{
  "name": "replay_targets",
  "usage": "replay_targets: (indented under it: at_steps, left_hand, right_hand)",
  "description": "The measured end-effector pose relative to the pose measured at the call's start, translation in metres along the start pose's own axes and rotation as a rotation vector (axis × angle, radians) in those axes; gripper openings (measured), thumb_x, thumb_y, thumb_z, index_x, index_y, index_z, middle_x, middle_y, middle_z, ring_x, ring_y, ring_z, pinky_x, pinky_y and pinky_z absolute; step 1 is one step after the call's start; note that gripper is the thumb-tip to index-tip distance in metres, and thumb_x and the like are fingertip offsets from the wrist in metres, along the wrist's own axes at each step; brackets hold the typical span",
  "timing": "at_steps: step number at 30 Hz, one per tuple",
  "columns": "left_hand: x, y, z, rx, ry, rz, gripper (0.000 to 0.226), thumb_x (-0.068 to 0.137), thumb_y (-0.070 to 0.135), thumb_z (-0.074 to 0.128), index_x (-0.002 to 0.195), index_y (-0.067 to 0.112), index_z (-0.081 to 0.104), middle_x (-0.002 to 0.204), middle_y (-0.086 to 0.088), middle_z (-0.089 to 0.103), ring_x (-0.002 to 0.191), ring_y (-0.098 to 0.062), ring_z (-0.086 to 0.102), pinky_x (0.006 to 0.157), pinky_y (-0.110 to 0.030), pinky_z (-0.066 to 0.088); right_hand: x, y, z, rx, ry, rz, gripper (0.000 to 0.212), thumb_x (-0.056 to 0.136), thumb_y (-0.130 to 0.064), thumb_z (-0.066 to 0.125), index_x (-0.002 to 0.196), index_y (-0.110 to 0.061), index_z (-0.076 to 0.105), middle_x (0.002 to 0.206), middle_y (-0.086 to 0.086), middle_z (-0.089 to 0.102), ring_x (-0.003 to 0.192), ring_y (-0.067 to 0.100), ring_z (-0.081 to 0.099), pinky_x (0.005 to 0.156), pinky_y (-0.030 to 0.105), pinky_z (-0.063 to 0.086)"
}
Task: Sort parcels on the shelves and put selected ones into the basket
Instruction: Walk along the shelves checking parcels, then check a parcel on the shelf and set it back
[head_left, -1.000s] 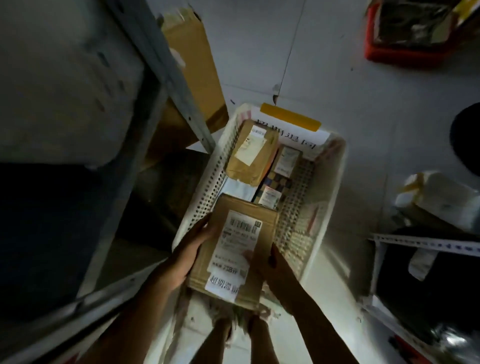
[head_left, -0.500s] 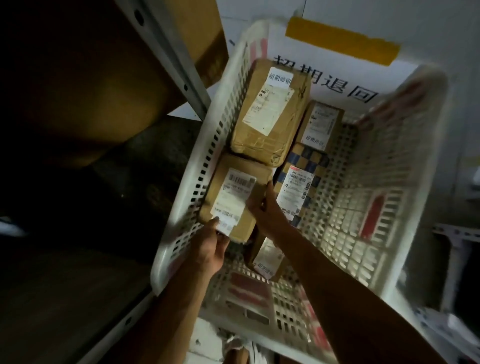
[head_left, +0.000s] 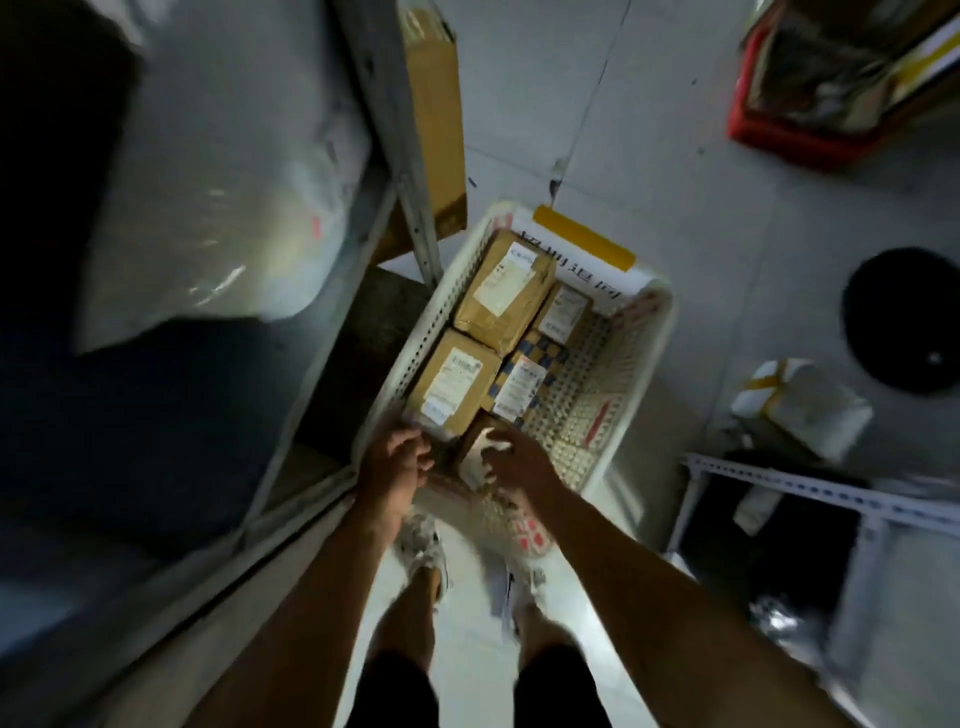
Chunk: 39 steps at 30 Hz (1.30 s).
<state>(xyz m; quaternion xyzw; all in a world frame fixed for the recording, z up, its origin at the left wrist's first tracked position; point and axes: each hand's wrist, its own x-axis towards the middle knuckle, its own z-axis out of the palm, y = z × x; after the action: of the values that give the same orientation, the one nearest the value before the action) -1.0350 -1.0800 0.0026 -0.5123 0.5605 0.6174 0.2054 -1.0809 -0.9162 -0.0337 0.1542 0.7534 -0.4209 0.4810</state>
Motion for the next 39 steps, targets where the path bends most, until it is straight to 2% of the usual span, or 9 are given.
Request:
replay_targets:
  at_steps: [2, 6, 8, 11, 18, 24, 28, 33, 39]
  left_hand:
    - [-0.063, 0.013, -0.015, 0.079, -0.01, 0.064, 0.018, 0.103, 0.01, 0.049, 0.093, 0.018, 0.062, 0.083, -0.011, 0.062, 0.07, -0.021, 0.056, 0.057, -0.019, 0.047]
    - [-0.174, 0.005, -0.045, 0.114, 0.03, 0.159, 0.013, 0.088, 0.02, 0.063, 0.084, 0.029, 0.071, 0.089, -0.008, 0.071, 0.086, -0.03, 0.066, 0.09, -0.051, 0.055]
    - [-0.225, -0.008, -0.053, 0.077, 0.096, 0.211, 0.017, 0.092, 0.01, 0.06, 0.092, 0.024, 0.07, 0.094, -0.012, 0.072, 0.087, -0.032, 0.069, 0.089, -0.048, 0.057]
    - [-0.285, -0.039, -0.062, 0.029, 0.206, 0.233, 0.019, 0.095, 0.016, 0.061, 0.112, 0.014, 0.069, 0.101, -0.007, 0.073, 0.088, -0.021, 0.07, 0.079, -0.035, 0.057]
    - [-0.387, -0.139, -0.097, -0.328, 0.471, 0.176, 0.044, 0.065, 0.044, 0.064, 0.102, 0.022, 0.069, 0.1, -0.01, 0.074, 0.088, -0.026, 0.069, 0.076, -0.032, 0.049]
    - [-0.458, -0.24, -0.143, -0.545, 0.77, 0.148, 0.015, 0.091, 0.019, 0.059, 0.102, 0.02, 0.069, 0.1, -0.008, 0.075, 0.084, -0.023, 0.071, 0.071, -0.028, 0.049]
    - [-0.508, -0.31, -0.168, -0.734, 0.99, 0.132, 0.014, 0.095, 0.018, 0.057, 0.102, 0.02, 0.069, 0.099, -0.005, 0.074, 0.089, -0.022, 0.071, 0.072, -0.027, 0.05]
    - [-0.561, -0.402, -0.185, -0.935, 1.186, 0.02, 0.017, 0.096, 0.014, 0.053, 0.102, 0.018, 0.069, 0.093, -0.003, 0.073, 0.079, -0.015, 0.066, 0.066, -0.024, 0.048]
    - [-0.61, -0.485, -0.193, -1.106, 1.325, -0.092, 0.011, 0.082, 0.028, 0.058, 0.083, 0.032, 0.068, 0.092, 0.0, 0.074, 0.092, -0.026, 0.07, 0.083, -0.039, 0.056]
  right_hand:
    - [-0.057, -0.024, -0.008, -0.136, -0.051, -0.023, 0.035, 0.1, -0.01, 0.055, 0.135, -0.004, 0.057, 0.121, 0.016, 0.064, 0.091, 0.019, 0.059, 0.079, 0.03, 0.052]
    - [-0.155, -0.056, -0.01, -0.323, -0.134, -0.201, 0.021, 0.1, -0.022, 0.058, 0.114, -0.013, 0.07, 0.12, 0.009, 0.068, 0.104, 0.03, 0.066, 0.082, 0.025, 0.056]
    - [-0.194, -0.065, -0.001, -0.417, -0.219, -0.272, 0.018, 0.097, -0.027, 0.061, 0.106, -0.015, 0.071, 0.115, 0.013, 0.071, 0.096, 0.025, 0.068, 0.087, 0.033, 0.058]
    - [-0.25, -0.074, 0.019, -0.559, -0.312, -0.363, 0.028, 0.099, -0.021, 0.06, 0.12, -0.003, 0.064, 0.1, 0.01, 0.067, 0.071, 0.011, 0.062, 0.054, 0.012, 0.049]
    - [-0.331, -0.051, 0.101, -0.921, -0.566, -0.508, 0.029, 0.094, -0.028, 0.065, 0.121, -0.017, 0.062, 0.099, 0.003, 0.069, 0.075, 0.015, 0.065, 0.061, 0.024, 0.05]
    - [-0.415, -0.014, 0.207, -1.056, -0.801, -0.594, 0.015, 0.088, -0.024, 0.07, 0.102, -0.023, 0.066, 0.092, 0.006, 0.074, 0.076, 0.019, 0.071, 0.078, 0.035, 0.061]
    - [-0.475, 0.031, 0.271, -1.207, -0.966, -0.7, 0.01, 0.093, -0.018, 0.066, 0.104, -0.018, 0.066, 0.079, 0.005, 0.069, 0.063, 0.017, 0.063, 0.056, 0.024, 0.049]
    - [-0.536, 0.104, 0.347, -1.416, -1.139, -0.813, 0.02, 0.092, -0.021, 0.064, 0.111, -0.017, 0.067, 0.086, 0.002, 0.071, 0.064, 0.011, 0.066, 0.056, 0.017, 0.044]
    - [-0.585, 0.178, 0.408, -1.612, -1.299, -0.858, 0.023, 0.094, -0.022, 0.063, 0.117, -0.018, 0.066, 0.102, 0.005, 0.073, 0.07, 0.01, 0.068, 0.063, 0.019, 0.048]
